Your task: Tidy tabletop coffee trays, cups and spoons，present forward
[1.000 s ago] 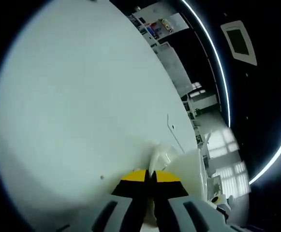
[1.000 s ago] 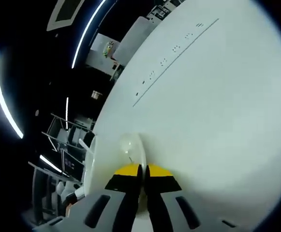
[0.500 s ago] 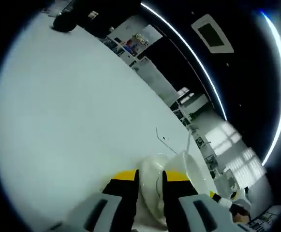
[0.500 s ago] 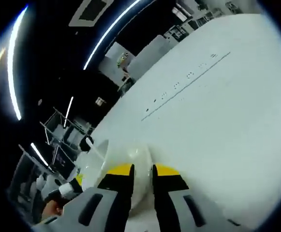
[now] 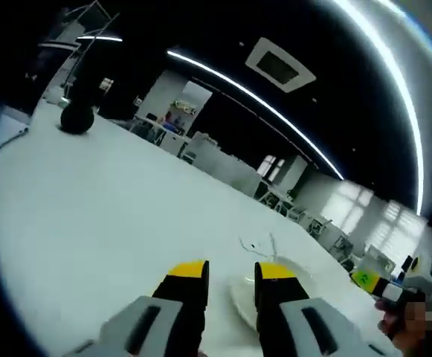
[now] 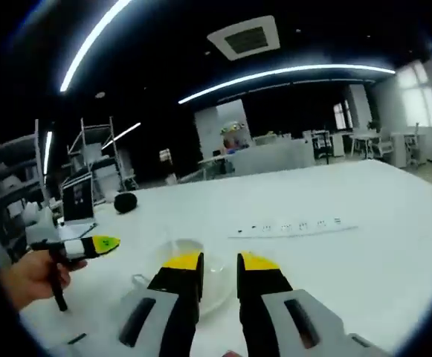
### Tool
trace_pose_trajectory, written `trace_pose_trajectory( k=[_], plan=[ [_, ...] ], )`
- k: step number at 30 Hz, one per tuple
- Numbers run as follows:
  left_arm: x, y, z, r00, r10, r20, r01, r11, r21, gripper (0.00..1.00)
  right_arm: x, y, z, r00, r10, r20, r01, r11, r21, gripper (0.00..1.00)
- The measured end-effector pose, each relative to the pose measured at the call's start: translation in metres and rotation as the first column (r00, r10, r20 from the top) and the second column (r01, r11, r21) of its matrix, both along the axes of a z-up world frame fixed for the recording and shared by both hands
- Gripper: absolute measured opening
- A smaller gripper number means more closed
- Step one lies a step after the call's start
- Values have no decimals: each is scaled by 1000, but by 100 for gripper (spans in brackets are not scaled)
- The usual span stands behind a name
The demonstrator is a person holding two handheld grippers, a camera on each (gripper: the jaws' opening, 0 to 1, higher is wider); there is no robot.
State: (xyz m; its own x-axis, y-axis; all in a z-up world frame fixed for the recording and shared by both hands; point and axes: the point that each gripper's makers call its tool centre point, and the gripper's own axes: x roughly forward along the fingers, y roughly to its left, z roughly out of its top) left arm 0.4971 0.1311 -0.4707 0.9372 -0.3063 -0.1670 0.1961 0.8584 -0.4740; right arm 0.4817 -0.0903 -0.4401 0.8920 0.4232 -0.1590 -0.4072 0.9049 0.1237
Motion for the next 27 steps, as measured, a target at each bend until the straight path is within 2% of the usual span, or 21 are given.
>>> trace_pose_trajectory(
  k=[3,7,10,13,15,16,18,20,27],
  plan=[
    [-14,3,21,998,-21,59,17,998,64,26,-16,-10,15,997,3,72,1,999,-50,21],
    [-36,9,50,988,-25,155,4,991,135,26,-36,-28,33,990,-20,137,27,998,-50,24],
    [-53,15,64,978,-18,207,-21,983,182,26,-51,-45,44,982,-52,182,63,996,-58,25],
    [-70,21,73,975,-6,224,-30,987,156,26,-65,-62,51,977,-102,189,109,994,-31,25],
    [-81,26,80,969,6,249,-53,981,185,26,-77,-70,57,972,-121,203,123,992,0,25],
    [-85,29,82,966,8,259,-60,979,193,26,-67,-83,57,970,-127,208,127,992,11,25],
    [-92,33,87,961,15,275,-73,977,202,26,-76,-89,60,964,-136,227,137,991,14,25],
    [-100,43,92,948,27,317,-115,958,263,26,-86,-94,64,956,-147,254,149,989,11,27],
    [-131,58,95,928,55,369,-175,937,302,26,-117,-112,74,937,-169,304,175,984,7,33]
  ],
)
